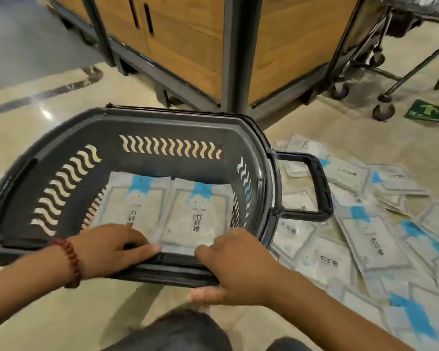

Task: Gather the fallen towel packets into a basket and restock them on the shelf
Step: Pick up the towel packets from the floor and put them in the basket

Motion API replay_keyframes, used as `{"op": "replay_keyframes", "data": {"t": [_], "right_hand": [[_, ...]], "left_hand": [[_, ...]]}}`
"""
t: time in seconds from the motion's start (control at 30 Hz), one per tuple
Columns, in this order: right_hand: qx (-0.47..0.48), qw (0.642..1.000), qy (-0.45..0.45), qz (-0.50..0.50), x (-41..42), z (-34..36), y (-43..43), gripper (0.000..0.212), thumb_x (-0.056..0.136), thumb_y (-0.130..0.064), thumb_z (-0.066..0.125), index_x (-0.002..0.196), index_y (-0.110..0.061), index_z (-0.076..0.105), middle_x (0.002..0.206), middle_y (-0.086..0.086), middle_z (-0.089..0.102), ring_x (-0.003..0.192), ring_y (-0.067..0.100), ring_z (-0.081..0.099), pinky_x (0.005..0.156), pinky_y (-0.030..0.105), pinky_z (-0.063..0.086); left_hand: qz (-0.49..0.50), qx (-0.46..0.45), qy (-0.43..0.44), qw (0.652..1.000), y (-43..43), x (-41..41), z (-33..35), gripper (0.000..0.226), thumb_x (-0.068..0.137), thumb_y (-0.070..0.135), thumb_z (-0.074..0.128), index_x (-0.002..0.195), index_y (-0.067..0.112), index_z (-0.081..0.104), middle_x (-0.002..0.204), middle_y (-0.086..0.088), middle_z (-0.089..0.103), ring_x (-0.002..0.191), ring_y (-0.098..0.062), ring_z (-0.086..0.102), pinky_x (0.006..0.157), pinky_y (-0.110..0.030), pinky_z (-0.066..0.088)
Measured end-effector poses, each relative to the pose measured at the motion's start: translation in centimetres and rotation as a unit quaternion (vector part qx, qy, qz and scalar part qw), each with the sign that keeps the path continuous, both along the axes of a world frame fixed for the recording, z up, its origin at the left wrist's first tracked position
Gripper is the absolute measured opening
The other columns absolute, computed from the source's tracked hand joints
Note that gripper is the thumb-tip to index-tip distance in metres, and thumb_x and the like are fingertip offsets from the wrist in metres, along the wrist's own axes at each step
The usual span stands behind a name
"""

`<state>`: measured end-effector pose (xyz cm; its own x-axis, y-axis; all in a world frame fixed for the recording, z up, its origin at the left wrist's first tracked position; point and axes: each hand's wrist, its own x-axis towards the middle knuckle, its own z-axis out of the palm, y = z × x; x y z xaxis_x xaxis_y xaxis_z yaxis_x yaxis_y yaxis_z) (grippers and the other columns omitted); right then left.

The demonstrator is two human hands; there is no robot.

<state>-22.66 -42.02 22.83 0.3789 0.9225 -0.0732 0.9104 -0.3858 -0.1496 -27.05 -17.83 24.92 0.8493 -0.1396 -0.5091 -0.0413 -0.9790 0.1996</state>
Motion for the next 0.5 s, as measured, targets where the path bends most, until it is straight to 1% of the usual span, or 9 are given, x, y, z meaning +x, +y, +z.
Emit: {"op": "replay_keyframes", "data": {"t": [0.03, 0.13, 0.2, 0.27, 0.33, 0.43, 0.5], "right_hand": [[0.007, 1.000, 0.001, 0.010, 0.1, -0.1, -0.4, 0.060, 0.084, -0.070, 0.036, 0.093, -0.012, 0.050, 0.074, 0.010, 0.060, 0.067, 0.031, 0.053, 0.063, 0.035, 0.023], [0.021, 0.999, -0.005, 0.025, 0.6, -0.2, -1.5, 0.056, 0.085, -0.067, 0.040, 0.096, -0.014, 0.052, 0.073, 0.007, 0.061, 0.068, 0.028, 0.054, 0.064, 0.034, 0.026], [0.019, 0.999, -0.002, 0.036, 1.5, 0.1, -2.3, 0.054, 0.085, -0.068, 0.041, 0.096, -0.017, 0.054, 0.073, 0.005, 0.061, 0.068, 0.027, 0.055, 0.064, 0.033, 0.029], [0.013, 0.998, -0.002, 0.055, 2.5, 0.4, -3.4, 0.055, 0.084, -0.071, 0.040, 0.095, -0.019, 0.056, 0.074, 0.003, 0.061, 0.069, 0.024, 0.055, 0.069, 0.034, 0.038], [0.014, 0.997, 0.001, 0.078, 3.4, 0.7, -4.6, 0.054, 0.083, -0.071, 0.041, 0.096, -0.022, 0.058, 0.076, -0.001, 0.060, 0.072, 0.020, 0.055, 0.076, 0.035, 0.041], [0.013, 0.996, 0.012, 0.090, 4.5, 0.8, -6.3, 0.053, 0.082, -0.072, 0.039, 0.106, -0.029, 0.059, 0.088, -0.008, 0.060, 0.086, 0.013, 0.054, 0.085, 0.033, 0.036], [0.021, 0.995, 0.006, 0.096, 5.5, 0.8, -7.0, 0.053, 0.082, -0.071, 0.039, 0.112, -0.031, 0.058, 0.092, -0.010, 0.059, 0.091, 0.011, 0.052, 0.093, 0.033, 0.034]], "left_hand": [[0.000, 0.021, -0.018, 1.000, -0.5, -1.5, -0.2, 0.102, 0.043, 0.096, -0.014, 0.091, 0.038, 0.056, 0.091, 0.016, 0.064, 0.085, -0.001, 0.058, 0.082, -0.024, 0.046], [0.039, 0.079, -0.137, 0.987, -2.3, -3.7, -1.0, 0.104, 0.052, 0.090, -0.019, 0.090, 0.030, 0.056, 0.085, 0.009, 0.065, 0.081, -0.007, 0.059, 0.075, -0.029, 0.047], [0.061, 0.100, -0.205, 0.972, -4.1, -4.6, -1.4, 0.098, 0.059, 0.086, -0.019, 0.083, 0.026, 0.055, 0.076, 0.006, 0.062, 0.074, -0.011, 0.058, 0.067, -0.031, 0.045], [0.092, 0.096, -0.256, 0.958, -6.1, -5.5, -2.1, 0.087, 0.067, 0.082, -0.014, 0.076, 0.026, 0.052, 0.069, 0.006, 0.058, 0.068, -0.014, 0.057, 0.058, -0.031, 0.037], [0.124, 0.101, -0.287, 0.944, -8.0, -6.2, -2.7, 0.073, 0.075, 0.076, -0.006, 0.074, 0.027, 0.049, 0.065, 0.007, 0.055, 0.064, -0.013, 0.055, 0.055, -0.030, 0.032], [0.164, 0.103, -0.311, 0.931, -10.9, -7.0, -3.1, 0.063, 0.079, 0.070, -0.002, 0.074, 0.028, 0.044, 0.063, 0.008, 0.050, 0.058, -0.012, 0.049, 0.054, -0.030, 0.030], [0.185, 0.110, -0.318, 0.924, -12.4, -7.3, -3.2, 0.055, 0.081, 0.067, 0.001, 0.075, 0.029, 0.041, 0.062, 0.009, 0.046, 0.056, -0.011, 0.044, 0.052, -0.029, 0.029]]}}
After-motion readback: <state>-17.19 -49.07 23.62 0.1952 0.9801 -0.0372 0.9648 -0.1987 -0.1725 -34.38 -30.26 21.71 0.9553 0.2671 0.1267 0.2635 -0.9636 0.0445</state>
